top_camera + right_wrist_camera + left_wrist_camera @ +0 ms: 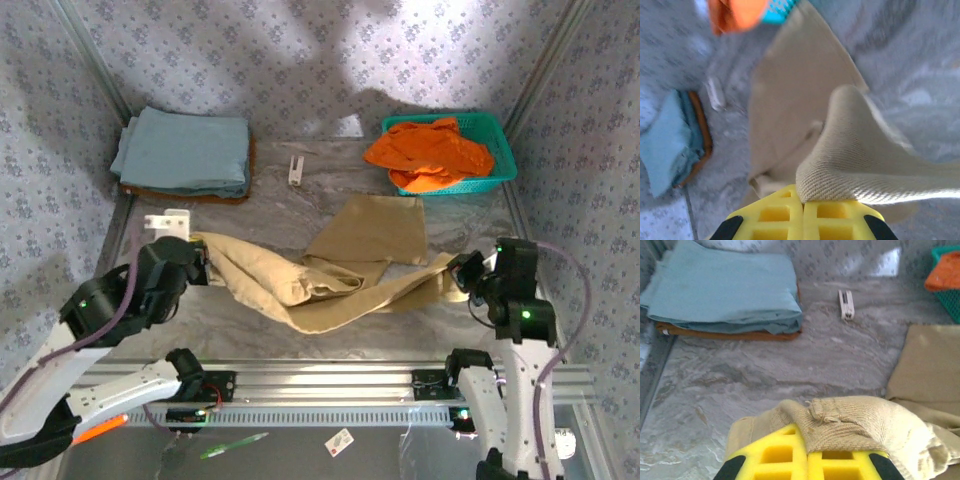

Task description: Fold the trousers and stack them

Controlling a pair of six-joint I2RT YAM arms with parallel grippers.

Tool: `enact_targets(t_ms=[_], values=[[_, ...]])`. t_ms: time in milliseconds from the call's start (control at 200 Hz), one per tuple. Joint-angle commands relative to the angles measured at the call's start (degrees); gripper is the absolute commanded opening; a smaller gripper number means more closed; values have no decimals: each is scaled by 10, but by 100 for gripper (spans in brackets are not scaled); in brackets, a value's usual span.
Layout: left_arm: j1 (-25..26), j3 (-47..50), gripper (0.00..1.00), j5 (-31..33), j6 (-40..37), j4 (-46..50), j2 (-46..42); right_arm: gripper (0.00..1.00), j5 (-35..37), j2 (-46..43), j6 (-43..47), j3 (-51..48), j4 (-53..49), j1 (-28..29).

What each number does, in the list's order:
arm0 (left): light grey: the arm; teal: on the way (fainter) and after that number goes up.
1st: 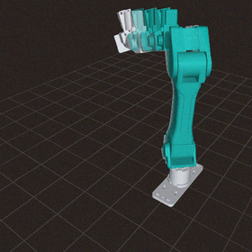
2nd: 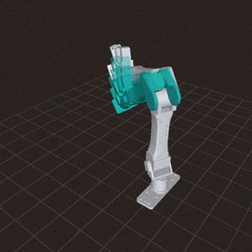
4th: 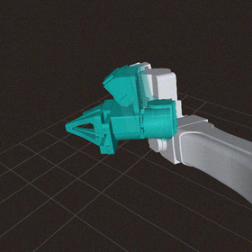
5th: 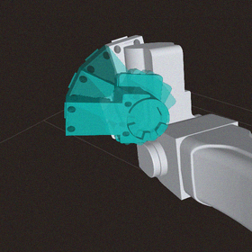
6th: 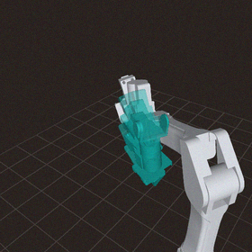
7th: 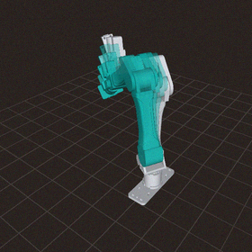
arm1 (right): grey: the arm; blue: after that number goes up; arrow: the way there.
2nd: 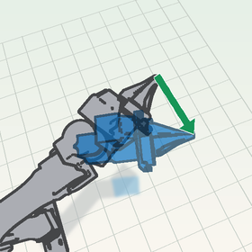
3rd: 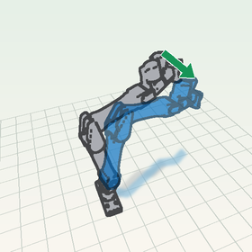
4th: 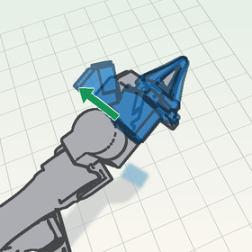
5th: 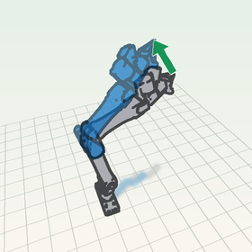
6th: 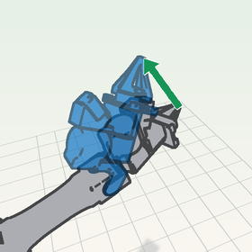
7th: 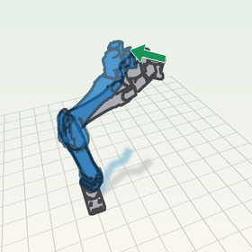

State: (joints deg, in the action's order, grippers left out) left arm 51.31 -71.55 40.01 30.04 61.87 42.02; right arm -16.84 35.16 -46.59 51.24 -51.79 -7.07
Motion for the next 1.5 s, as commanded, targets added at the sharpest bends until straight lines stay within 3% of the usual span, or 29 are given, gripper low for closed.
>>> enact_targets(t_ms=[0, 170, 415, 575, 750, 830, 939, 1004, 1064, 1209, 1284, 1379, 1494], values=[[-5, -44, 0, 63, 24, 40, -21, 0, 47, 1, 53, 70, -61, -30], [-5, -80, 0, 57, 38, 61, -51, 0, 35, 15, 72, 165, -69, -94], [-5, -114, 0, -10, 41, 70, -60, 0, 62, 37, 62, 277, -61, -121], [-5, -88, 0, -50, 48, 54, -93, 0, 34, 30, 57, 281, -64, -123], [-5, -50, 0, -10, 40, 33, -81, 0, -21, 53, 40, 248, -3, -122], [-5, -57, 0, 25, 16, 12, -44, 0, -49, 93, 21, 236, 42, -104], [-15, -86, 0, 65, -36, -21, 21, 0, 19, 168, 20, 246, 90, 0], [-65, -101, 0, 41, -56, -34, 54, 0, 79, 224, 39, 272, 101, 80], [-153, -99, 0, -40, -65, -54, 72, 0, 105, 278, 47, 300, 106, 123], [-442, -74, 0, -322, -48, -108, 136, 0, 123, 393, 41, 346, 148, 143], [-547, -73, 0, -426, -33, -138, 187, 0, 120, 454, 46, 391, 148, 138], [-624, -83, 0, -492, -13, -170, 254, 0, 111, 532, 51, 464, 143, 134], [-658, -110, 0, -512, 3, -185, 344, 0, 90, 659, 56, 603, 99, 136]])
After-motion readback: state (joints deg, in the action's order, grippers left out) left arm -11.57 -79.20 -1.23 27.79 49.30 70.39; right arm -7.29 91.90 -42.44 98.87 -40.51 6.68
